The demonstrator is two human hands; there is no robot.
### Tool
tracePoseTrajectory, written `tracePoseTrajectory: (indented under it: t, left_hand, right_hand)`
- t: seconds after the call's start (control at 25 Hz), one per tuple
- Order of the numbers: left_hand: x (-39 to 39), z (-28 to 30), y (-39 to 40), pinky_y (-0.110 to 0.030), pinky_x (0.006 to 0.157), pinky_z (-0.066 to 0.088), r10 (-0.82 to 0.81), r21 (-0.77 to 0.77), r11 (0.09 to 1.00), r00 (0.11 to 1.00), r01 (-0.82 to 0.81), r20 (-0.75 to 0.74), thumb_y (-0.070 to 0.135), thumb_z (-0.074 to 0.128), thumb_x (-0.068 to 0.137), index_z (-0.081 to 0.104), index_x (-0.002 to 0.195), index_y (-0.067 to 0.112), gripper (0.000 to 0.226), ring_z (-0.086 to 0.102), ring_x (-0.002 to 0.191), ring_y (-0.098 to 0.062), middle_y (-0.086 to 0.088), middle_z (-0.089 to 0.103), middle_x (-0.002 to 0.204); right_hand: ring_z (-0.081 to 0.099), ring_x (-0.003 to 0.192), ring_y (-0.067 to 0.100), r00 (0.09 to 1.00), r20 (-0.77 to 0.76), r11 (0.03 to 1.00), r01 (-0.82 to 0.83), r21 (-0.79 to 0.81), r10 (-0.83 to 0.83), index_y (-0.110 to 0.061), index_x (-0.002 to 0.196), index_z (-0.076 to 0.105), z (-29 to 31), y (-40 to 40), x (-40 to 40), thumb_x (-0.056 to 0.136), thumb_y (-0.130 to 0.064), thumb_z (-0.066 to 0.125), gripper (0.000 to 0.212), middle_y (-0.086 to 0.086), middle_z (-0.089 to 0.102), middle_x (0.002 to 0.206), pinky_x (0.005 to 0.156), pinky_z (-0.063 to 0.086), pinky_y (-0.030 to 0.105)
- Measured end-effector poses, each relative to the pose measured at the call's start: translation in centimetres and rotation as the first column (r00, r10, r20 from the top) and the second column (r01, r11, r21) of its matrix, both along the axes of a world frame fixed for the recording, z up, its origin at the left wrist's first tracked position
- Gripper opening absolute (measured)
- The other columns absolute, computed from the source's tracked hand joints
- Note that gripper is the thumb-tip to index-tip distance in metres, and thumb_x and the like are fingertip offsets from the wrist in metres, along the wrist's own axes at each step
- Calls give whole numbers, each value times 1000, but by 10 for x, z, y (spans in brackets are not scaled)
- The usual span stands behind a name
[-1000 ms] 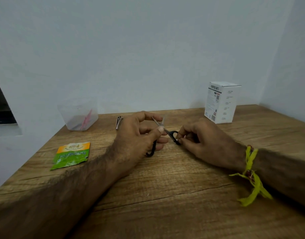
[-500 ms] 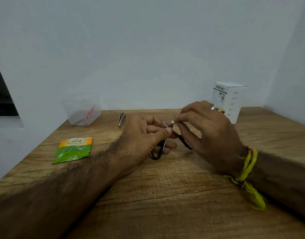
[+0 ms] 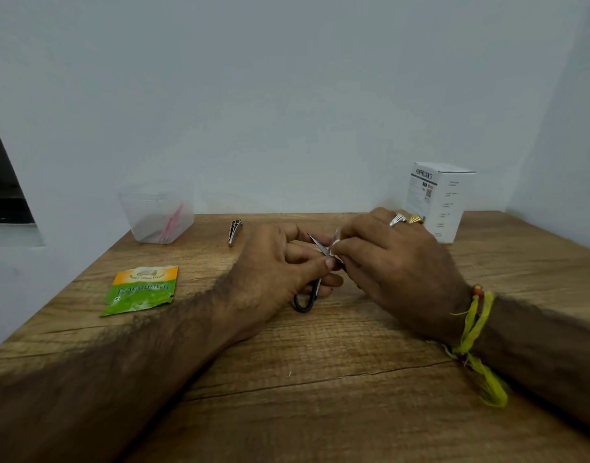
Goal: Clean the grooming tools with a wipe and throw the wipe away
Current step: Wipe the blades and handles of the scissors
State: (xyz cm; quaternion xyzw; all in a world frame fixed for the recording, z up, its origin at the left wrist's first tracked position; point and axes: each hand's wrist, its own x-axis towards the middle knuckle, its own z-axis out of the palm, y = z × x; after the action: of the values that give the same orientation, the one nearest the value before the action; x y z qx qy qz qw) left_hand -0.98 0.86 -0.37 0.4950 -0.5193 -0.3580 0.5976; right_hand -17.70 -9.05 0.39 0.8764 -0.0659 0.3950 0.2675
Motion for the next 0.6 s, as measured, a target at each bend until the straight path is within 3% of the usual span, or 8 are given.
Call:
tracePoseTrajectory:
  t: [0.28,0.6]
  left_hand:
    - [-2,1,1,-32,65,63,-6,-14,1000,999,7,35,2,77,83,63,107,1,29,78,80,-28,-15,78,84]
    - [0,0,0,-32,64,63,3,-5,1000,999,-2,48,-3,76,84,63,109,1,28,78,78,-28,-15,78,83]
  right_hand:
    - [63,80,31,997,-22,991,69,-118,-72,-7,93,72,1,4,1,98,-15,58,17,9,68,91,67,48,44]
    - [62,77,31,998,23,998,56,-43,-55,-7,90,71,2,0,3,94,-15,63,12,10,67,88,65,49,45]
